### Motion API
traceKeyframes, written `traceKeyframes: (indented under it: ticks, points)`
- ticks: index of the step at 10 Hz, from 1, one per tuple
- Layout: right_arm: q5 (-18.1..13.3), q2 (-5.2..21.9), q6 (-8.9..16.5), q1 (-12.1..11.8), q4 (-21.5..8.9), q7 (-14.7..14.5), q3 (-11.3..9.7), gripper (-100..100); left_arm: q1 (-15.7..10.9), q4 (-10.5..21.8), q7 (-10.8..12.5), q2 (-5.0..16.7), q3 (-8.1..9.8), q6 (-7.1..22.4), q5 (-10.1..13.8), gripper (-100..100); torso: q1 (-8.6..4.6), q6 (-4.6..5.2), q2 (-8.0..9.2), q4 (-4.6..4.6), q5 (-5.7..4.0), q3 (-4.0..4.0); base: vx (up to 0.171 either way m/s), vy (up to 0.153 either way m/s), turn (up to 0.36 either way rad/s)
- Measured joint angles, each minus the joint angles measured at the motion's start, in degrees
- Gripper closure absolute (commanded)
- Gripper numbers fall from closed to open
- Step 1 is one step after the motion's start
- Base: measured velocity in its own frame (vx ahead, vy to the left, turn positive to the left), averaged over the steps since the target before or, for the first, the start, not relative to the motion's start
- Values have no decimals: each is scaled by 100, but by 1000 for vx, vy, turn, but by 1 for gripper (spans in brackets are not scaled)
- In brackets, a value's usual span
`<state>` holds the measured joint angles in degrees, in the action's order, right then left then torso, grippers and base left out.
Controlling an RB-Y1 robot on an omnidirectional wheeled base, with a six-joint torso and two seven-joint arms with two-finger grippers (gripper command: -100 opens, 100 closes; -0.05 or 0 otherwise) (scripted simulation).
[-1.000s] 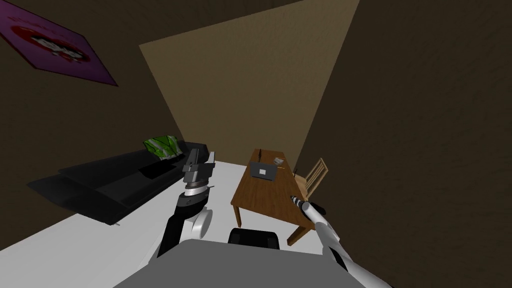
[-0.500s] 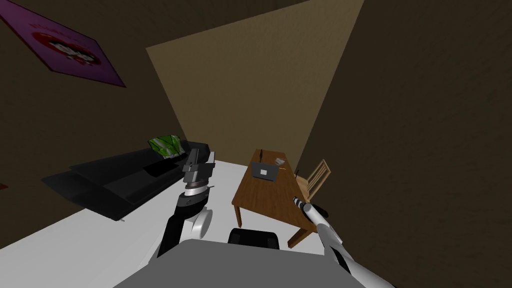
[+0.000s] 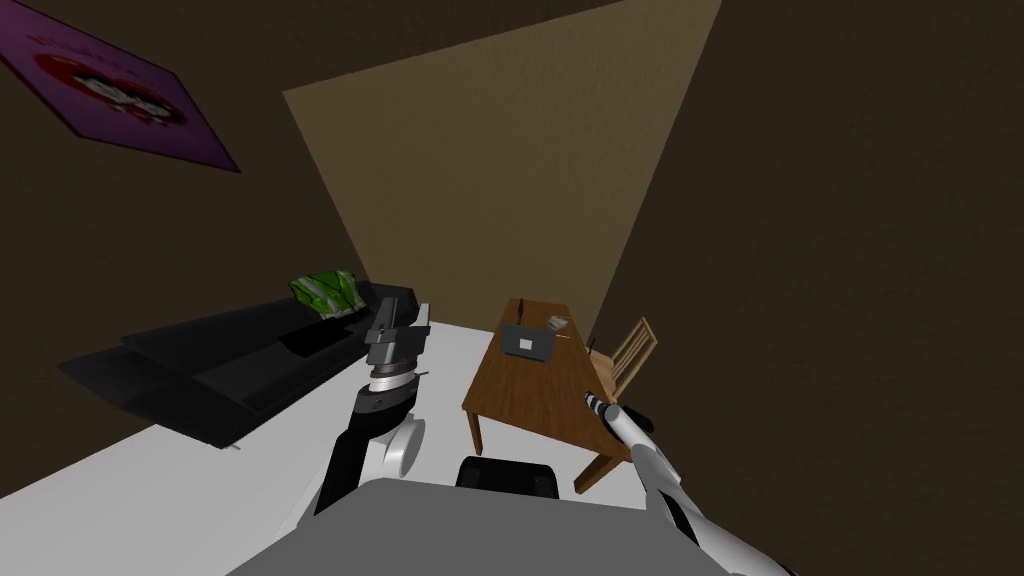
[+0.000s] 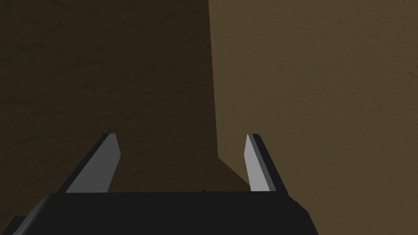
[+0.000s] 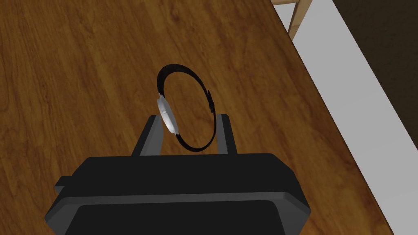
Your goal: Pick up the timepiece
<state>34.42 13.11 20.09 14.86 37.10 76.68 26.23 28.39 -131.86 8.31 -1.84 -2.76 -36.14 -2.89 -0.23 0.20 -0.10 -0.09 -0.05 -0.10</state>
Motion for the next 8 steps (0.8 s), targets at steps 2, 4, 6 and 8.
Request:
traceKeyframes:
  ticks: [2,4,6,8]
  points:
    - [-132,-43,62,147,-49,32,-54,100,-1,0,0,0,0,0,0,0,3,-3,4,1,0,3,-17,6,-101]
    - [-436,-163,175,249,56,176,-71,100,0,0,0,0,0,0,0,0,5,-2,3,1,0,2,-19,3,-275]
    - [-514,-178,178,488,-139,143,-153,100,-1,0,0,0,-1,0,0,0,5,-4,5,2,0,4,-14,5,-31]
    - [-611,-218,263,458,-21,226,-142,0,-1,0,0,0,-1,0,0,0,3,-6,-1,1,-1,0,-1,0,7]
